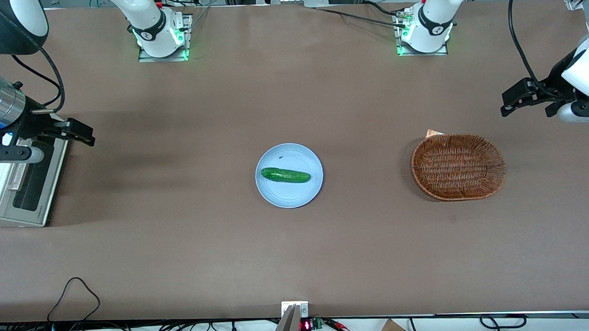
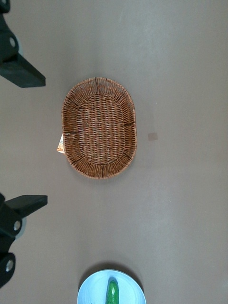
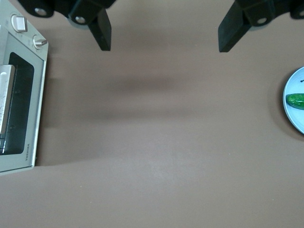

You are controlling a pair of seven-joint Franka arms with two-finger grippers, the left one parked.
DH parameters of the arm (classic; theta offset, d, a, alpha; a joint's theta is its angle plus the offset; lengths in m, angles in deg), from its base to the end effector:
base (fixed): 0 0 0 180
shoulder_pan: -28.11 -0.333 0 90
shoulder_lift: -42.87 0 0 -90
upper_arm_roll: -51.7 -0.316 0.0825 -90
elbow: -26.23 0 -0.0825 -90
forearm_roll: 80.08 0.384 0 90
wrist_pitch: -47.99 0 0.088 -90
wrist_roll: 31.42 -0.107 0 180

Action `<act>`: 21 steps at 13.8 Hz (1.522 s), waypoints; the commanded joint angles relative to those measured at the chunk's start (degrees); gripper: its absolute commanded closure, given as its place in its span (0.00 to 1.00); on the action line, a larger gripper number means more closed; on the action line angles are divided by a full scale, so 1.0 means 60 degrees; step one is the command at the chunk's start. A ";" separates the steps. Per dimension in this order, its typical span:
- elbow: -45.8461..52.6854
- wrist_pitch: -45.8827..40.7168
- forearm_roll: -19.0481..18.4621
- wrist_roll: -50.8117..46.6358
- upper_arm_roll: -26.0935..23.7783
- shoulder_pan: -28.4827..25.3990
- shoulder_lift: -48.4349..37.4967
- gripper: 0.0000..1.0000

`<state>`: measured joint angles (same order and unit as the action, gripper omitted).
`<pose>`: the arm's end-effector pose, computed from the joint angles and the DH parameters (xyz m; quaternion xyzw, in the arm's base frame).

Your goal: Open oven door with right arm only

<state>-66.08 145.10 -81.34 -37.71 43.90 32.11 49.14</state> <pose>0.5926 0.0335 0.5537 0.9997 -0.0205 -0.0120 0.0045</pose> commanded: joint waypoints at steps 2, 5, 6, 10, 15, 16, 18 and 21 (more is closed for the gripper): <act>-0.0143 -0.0042 -0.0156 0.0050 -0.0003 -0.0080 -0.0195 0.00; -0.0114 0.0031 -0.0171 0.0037 -0.0003 -0.0080 -0.0166 0.00; -0.0114 0.0017 -0.0113 -0.0065 -0.0003 -0.0080 -0.0165 0.00; -0.0143 -0.0027 -0.0215 -0.0023 -0.0003 -0.0080 -0.0165 0.00; -0.0187 -0.0100 -0.0215 -0.0008 -0.0003 -0.0124 -0.0136 0.01; -0.0187 -0.0100 -0.0215 -0.0022 -0.0003 -0.0124 -0.0136 0.01; -0.0158 -0.0100 -0.0200 0.0007 -0.0003 -0.0124 -0.0136 0.01; -0.0143 -0.0100 -0.0200 0.0094 -0.0003 -0.0124 -0.0122 0.24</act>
<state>-66.43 144.95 -81.81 -37.69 43.89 31.61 49.15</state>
